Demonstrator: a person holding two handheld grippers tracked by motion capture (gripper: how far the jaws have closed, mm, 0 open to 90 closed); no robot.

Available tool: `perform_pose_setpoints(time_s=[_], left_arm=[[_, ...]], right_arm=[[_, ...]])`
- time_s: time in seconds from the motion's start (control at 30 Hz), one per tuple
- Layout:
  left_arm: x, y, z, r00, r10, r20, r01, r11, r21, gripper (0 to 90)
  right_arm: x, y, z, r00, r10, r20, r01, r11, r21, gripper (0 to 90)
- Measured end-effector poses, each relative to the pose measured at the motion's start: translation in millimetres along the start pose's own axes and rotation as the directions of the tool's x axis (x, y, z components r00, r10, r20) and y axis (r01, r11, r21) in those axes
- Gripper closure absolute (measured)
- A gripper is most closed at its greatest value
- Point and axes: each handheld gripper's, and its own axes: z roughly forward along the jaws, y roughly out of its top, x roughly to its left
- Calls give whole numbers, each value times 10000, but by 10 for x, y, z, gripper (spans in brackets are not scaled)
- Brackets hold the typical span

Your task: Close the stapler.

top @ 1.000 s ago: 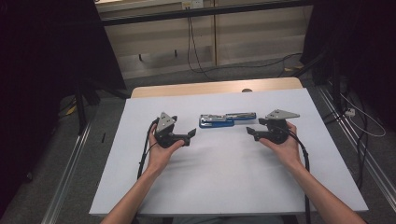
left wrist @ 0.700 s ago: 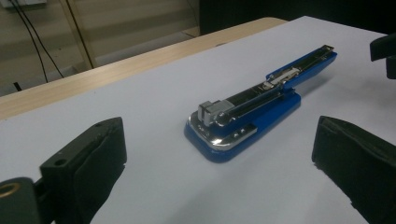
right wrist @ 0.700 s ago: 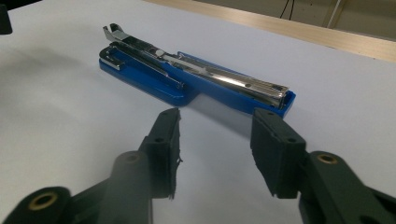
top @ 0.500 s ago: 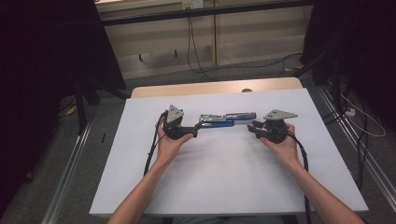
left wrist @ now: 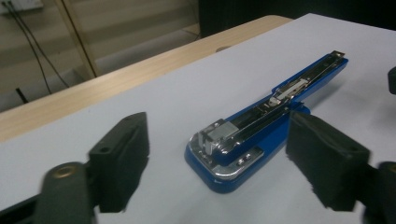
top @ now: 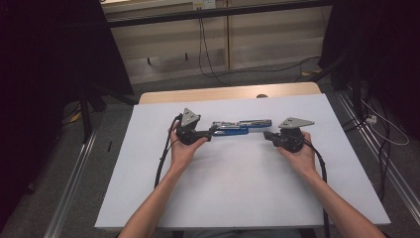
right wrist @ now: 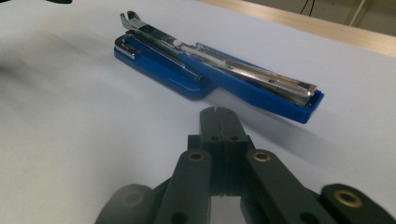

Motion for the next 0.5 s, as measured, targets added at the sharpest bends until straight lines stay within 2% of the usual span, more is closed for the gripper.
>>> perform_pose_setpoints(time_s=[0.07,0.2,0.27,0.33,0.5], left_arm=[[10,-1,3,9996,-227,185,230,9997,-118,360],[2,-21,15,9986,-126,521,123,9999,67,551],[-7,-35,39,9984,-90,565,79,9998,194,636],[-20,-54,74,9972,-164,727,147,9996,238,671],[-38,-92,127,9979,12,645,-48,9985,552,783]], right_arm=[[8,2,1,10000,0,-2,0,10000,-45,900],[12,1,9,10000,-63,-5,63,10000,19,900],[4,-3,9,10000,-22,11,22,10000,60,900],[0,-3,5,10000,-9,16,9,10000,70,900],[-3,-4,10,9999,-55,-94,57,9998,176,900]])
